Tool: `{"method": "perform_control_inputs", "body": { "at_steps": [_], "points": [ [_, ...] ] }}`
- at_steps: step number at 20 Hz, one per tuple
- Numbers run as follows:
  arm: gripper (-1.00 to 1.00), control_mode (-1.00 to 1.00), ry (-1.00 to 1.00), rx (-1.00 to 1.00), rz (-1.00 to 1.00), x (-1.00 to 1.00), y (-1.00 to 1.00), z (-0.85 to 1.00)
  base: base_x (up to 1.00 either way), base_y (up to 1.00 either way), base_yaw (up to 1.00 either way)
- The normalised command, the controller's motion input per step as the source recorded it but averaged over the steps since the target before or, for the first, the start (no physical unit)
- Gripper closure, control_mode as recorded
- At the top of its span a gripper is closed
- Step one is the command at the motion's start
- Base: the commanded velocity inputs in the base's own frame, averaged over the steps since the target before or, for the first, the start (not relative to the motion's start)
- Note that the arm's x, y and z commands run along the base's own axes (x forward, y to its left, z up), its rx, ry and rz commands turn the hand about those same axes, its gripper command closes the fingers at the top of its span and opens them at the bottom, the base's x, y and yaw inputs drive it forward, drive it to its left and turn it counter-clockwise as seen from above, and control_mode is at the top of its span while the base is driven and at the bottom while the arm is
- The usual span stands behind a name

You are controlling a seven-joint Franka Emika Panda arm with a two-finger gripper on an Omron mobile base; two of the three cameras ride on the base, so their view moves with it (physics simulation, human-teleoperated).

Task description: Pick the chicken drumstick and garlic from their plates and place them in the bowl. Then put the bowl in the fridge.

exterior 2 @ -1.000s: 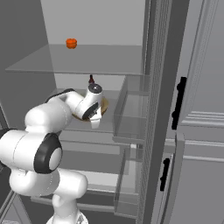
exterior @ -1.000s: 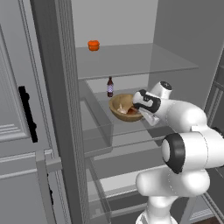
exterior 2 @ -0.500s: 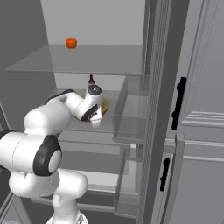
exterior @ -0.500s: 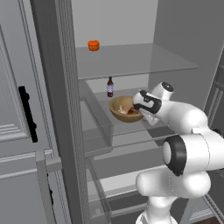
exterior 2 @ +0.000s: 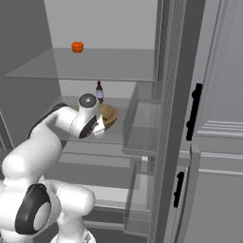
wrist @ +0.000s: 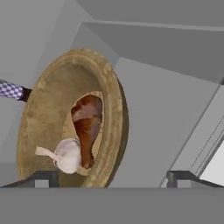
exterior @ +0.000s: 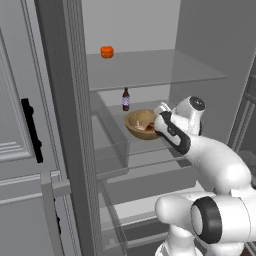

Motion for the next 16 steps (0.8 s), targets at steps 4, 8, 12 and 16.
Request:
{"method": "perform_control_inputs", "body": {
  "at_steps": [4,8,12,16],
  "points": [
    [-1.0,-1.0,0.17,-0.25,0.14,-0.66,0.0,0.62,0.0,0.0,0.0],
    [-1.0,-1.0,0.08,-0.21,0.36,-0.86,-0.02,0.35,0.0,0.0,0.0],
    [-1.0,-1.0,0.07,-0.21,0.57,-0.76,0.02,0.32,0.0,0.0,0.0],
    [-1.0,-1.0,0.0,-0.42,0.39,-0.82,0.08,0.08,0.0,0.0,0.0]
  ]
}}
